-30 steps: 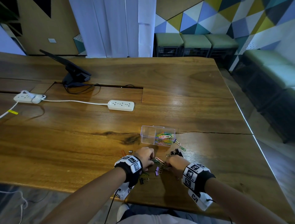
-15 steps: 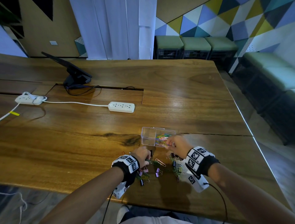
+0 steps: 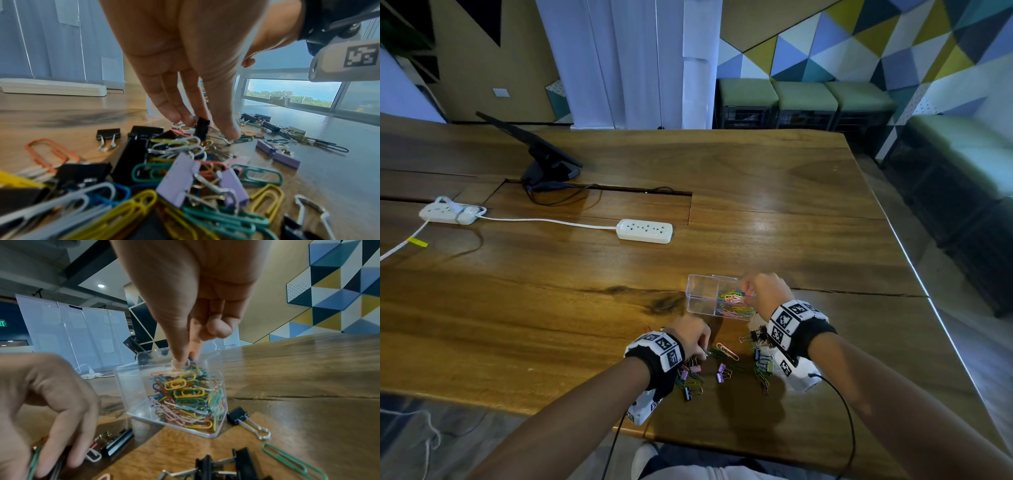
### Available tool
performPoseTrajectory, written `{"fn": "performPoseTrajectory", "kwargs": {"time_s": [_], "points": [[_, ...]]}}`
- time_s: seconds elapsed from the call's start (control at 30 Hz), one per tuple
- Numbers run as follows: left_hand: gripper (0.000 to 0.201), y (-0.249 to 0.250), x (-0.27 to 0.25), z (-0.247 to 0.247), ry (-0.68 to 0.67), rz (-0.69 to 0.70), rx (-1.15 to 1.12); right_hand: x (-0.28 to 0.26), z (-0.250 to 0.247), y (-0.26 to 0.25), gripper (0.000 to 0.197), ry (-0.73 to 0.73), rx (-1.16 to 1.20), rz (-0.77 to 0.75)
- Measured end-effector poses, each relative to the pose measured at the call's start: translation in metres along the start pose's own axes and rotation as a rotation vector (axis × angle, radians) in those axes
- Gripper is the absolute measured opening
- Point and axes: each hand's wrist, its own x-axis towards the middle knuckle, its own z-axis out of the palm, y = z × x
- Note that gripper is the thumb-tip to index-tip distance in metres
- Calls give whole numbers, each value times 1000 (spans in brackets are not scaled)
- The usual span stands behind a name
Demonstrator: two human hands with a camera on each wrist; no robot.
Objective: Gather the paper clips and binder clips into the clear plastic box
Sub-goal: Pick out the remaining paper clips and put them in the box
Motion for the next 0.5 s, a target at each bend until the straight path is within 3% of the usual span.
{"fn": "performPoseTrajectory", "kwargs": {"time_s": [0.07, 0.23, 0.4, 0.5], "points": [[22, -1, 1, 0, 7, 9, -19, 1, 1, 1, 10, 0, -8, -1], [23, 6, 6, 0, 16, 46, 35, -1, 6, 5, 24, -70, -8, -85], [21, 18, 13, 0, 28, 70, 87, -21, 23, 9, 19, 106, 65, -180], [21, 21, 17, 0, 14, 76, 124, -36, 40, 10, 11, 47, 48, -219]]}}
